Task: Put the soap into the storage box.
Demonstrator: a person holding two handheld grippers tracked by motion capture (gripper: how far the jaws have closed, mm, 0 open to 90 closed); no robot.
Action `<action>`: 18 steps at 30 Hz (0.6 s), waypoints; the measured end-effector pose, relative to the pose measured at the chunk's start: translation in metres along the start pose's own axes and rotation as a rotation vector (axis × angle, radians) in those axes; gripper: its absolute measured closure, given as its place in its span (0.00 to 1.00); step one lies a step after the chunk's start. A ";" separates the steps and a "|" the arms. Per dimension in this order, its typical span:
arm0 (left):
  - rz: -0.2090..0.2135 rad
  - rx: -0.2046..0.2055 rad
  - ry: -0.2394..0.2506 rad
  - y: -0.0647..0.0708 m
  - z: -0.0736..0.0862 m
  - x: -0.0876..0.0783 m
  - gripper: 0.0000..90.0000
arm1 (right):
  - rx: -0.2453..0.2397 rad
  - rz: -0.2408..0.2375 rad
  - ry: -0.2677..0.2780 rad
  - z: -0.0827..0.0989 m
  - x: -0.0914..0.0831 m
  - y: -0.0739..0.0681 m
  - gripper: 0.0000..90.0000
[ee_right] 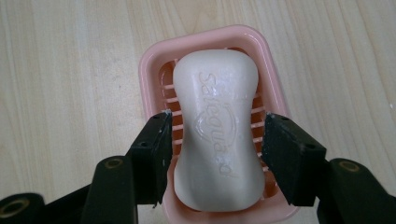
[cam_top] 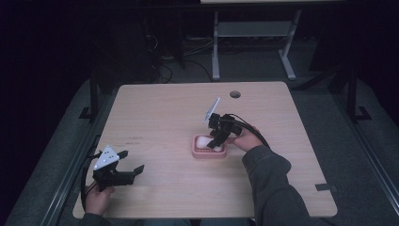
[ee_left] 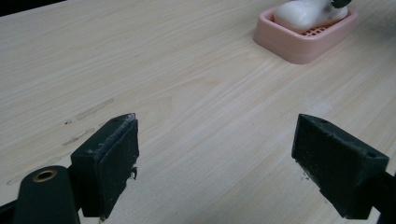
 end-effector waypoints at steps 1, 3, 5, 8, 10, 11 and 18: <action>-0.001 0.000 0.000 0.000 0.000 0.000 0.16 | -0.001 0.001 0.002 0.000 -0.001 0.000 0.47; 0.000 0.000 0.000 0.000 0.000 0.000 0.16 | -0.004 0.003 0.006 0.000 -0.002 -0.001 0.47; -0.001 0.001 -0.004 0.000 0.000 0.000 0.16 | -0.001 0.002 0.013 0.000 -0.005 -0.002 0.47; -0.001 0.003 -0.003 0.000 0.000 0.000 0.16 | 0.002 0.003 0.016 0.001 -0.007 -0.003 0.46; 0.000 0.003 -0.003 0.000 0.000 0.000 0.16 | 0.004 0.005 0.016 0.002 -0.008 -0.003 0.46; 0.000 0.003 -0.003 0.000 0.000 0.000 0.16 | 0.004 0.005 0.016 0.002 -0.008 -0.003 0.46; -0.001 0.004 -0.004 0.001 0.000 0.001 0.16 | 0.019 0.004 0.028 0.007 -0.016 -0.004 0.45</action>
Point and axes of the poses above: each handheld gripper's, and its own axes: x roughly forward along the jaws, z roughly out of its underside, y roughly to its right, the point moved 6 cm from there along x, roughly forward along the jaws, and after that the axes turned 8 degrees about -y, right-handed, at the moved point
